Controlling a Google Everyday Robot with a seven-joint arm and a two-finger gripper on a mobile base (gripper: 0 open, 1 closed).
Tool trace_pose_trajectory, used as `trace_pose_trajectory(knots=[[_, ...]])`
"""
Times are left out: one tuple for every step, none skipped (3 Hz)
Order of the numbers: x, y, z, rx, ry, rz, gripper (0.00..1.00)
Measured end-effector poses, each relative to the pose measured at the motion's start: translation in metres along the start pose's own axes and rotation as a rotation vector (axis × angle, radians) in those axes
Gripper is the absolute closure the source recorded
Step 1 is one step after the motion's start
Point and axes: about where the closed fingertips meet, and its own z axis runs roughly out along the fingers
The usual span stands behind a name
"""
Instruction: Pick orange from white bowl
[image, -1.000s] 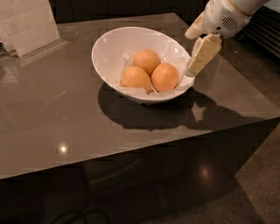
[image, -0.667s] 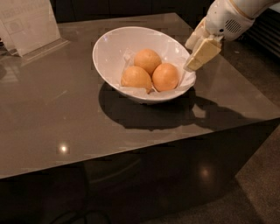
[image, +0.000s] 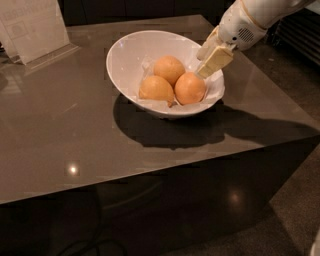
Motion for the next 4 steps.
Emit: trace_pose_trajectory(knots=[[-0.002,-0.004,0.02,-0.05,-0.02,0.001,0.4],[0.001,-0.003,0.036,-0.093,-0.03,0.017,0.4],[0.005,0.0,0.05,-0.132,-0.031,0.034,0.38],[0.01,0.003,0.06,-0.162,-0.029,0.047,0.38]])
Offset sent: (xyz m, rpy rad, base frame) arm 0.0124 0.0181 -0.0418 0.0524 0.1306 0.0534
